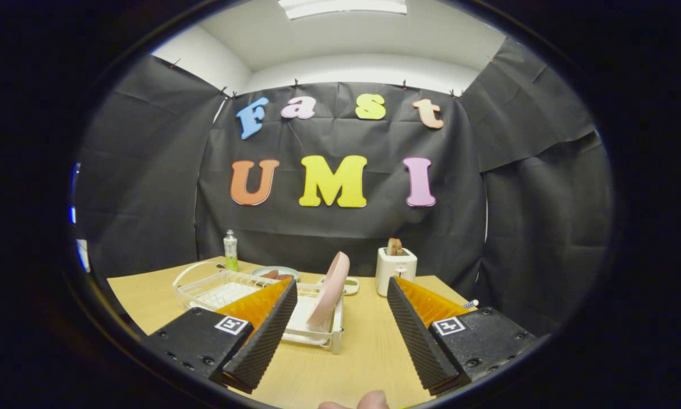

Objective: Take the plate from the dish rack, then take the spoon from the basket and place it into the plate.

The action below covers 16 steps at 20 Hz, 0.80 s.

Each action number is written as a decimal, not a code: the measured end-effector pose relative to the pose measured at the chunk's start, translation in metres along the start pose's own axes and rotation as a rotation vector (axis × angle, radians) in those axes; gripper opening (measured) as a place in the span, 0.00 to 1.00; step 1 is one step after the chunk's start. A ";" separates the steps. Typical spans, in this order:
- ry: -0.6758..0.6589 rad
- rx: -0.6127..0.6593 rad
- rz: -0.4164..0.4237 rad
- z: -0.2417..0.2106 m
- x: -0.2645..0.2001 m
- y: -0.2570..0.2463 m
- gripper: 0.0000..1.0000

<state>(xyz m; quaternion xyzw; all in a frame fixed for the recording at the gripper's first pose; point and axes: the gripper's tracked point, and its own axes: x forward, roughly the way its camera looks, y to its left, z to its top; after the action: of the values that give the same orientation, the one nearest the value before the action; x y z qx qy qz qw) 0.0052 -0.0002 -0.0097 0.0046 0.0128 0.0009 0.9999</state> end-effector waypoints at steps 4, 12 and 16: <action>0.010 0.007 -0.004 -0.003 0.003 0.000 1.00; 0.046 0.044 -0.026 -0.003 0.023 -0.001 1.00; 0.084 0.055 0.020 0.013 0.039 0.004 1.00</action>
<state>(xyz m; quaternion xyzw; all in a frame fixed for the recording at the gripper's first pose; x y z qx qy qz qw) 0.0449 0.0040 0.0024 0.0321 0.0545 0.0107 0.9979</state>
